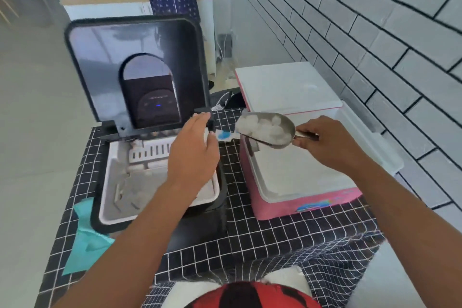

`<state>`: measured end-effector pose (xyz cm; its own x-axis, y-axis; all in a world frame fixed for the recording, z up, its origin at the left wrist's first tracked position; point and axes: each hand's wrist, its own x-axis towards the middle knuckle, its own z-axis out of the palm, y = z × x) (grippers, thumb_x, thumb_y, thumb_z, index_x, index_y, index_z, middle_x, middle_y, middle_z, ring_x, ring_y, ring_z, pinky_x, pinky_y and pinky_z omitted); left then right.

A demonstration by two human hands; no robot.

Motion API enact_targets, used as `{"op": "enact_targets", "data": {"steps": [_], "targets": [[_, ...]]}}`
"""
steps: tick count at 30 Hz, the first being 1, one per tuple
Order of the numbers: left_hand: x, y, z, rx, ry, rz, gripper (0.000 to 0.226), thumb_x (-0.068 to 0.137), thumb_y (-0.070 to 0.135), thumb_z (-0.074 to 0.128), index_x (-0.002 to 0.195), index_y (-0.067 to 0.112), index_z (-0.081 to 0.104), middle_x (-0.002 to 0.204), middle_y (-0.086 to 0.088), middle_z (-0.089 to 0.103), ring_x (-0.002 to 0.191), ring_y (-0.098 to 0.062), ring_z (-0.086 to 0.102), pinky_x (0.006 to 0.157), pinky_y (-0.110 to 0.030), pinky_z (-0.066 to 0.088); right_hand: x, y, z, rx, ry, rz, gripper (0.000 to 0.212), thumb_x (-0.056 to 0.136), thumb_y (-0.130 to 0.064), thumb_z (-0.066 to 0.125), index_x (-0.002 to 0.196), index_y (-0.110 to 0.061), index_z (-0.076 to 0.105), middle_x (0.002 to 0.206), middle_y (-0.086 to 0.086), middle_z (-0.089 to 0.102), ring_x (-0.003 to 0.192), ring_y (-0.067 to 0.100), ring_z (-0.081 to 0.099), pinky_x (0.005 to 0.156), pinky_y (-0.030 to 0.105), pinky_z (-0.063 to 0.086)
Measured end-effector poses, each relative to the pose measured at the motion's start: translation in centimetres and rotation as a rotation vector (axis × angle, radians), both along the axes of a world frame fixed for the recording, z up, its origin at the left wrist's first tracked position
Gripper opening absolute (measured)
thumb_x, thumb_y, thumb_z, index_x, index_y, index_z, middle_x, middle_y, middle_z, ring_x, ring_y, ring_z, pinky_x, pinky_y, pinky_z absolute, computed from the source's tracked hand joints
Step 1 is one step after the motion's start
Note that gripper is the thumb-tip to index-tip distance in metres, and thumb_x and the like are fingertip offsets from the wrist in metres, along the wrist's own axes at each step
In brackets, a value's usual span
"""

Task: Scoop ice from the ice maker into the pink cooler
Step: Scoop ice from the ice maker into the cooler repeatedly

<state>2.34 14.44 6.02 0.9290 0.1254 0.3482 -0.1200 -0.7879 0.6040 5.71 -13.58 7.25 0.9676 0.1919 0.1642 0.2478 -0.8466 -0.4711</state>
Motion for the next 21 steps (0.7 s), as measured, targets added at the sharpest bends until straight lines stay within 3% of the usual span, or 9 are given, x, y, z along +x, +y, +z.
{"op": "enact_targets", "data": {"steps": [4,6,10,13,18,21], "targets": [[1.9,-6.2,-0.7,0.016,-0.006,-0.127,0.041,0.095,0.024,0.05,0.137,0.024,0.047,0.137,0.001,0.054,0.123,-0.012,0.047,0.098,-0.025,0.034,1.2,-5.4,-2.8,-0.019,0.1,-0.15,0.03,0.084,-0.032,0.068,0.059,-0.024,0.055,0.061,-0.005,0.052,0.065,0.017,0.05,0.054,0.029,0.035],[3.0,-8.4,-1.8,0.025,0.069,-0.165,0.042,0.094,0.021,0.049,0.136,0.02,0.047,0.135,-0.002,0.053,0.125,-0.019,0.047,0.099,-0.025,0.034,1.7,-7.0,-4.6,-0.098,0.149,-0.227,0.022,0.085,-0.036,0.066,0.066,-0.029,0.06,0.066,-0.009,0.052,0.069,0.016,0.05,0.054,0.028,0.031],[5.1,-12.3,-4.7,0.275,0.286,-0.061,0.055,0.093,0.027,0.047,0.143,0.004,0.036,0.148,-0.014,0.034,0.136,-0.03,0.029,0.114,-0.04,0.023,2.9,-9.8,-8.0,-0.285,0.231,-0.331,0.02,0.085,-0.032,0.063,0.075,-0.016,0.067,0.072,0.0,0.058,0.077,0.025,0.062,0.058,0.026,0.035],[5.5,-13.9,-6.6,0.299,0.364,-0.011,0.074,0.088,0.017,0.047,0.152,0.003,0.014,0.161,-0.012,0.007,0.147,-0.029,0.006,0.12,-0.041,0.01,3.2,-10.5,-9.3,-0.309,0.272,-0.372,0.016,0.08,-0.028,0.064,0.073,-0.014,0.065,0.063,0.0,0.054,0.07,0.028,0.064,0.054,0.023,0.035],[5.4,-13.9,-7.9,0.129,0.291,0.046,0.075,0.085,0.004,0.045,0.153,0.004,0.014,0.162,-0.005,0.008,0.149,-0.019,0.002,0.116,-0.023,0.0,2.9,-10.6,-9.7,-0.33,0.248,-0.385,0.014,0.074,-0.024,0.067,0.065,-0.015,0.063,0.054,-0.002,0.05,0.053,0.023,0.051,0.048,0.022,0.034],[5.3,-14.0,-8.2,0.124,0.248,0.05,0.07,0.087,0.003,0.047,0.152,0.004,0.02,0.161,-0.005,0.015,0.148,-0.022,0.01,0.115,-0.026,0.01,3.0,-10.7,-10.0,-0.349,0.23,-0.391,0.014,0.074,-0.019,0.064,0.061,-0.014,0.06,0.054,0.001,0.053,0.055,0.026,0.055,0.05,0.024,0.035]]}}
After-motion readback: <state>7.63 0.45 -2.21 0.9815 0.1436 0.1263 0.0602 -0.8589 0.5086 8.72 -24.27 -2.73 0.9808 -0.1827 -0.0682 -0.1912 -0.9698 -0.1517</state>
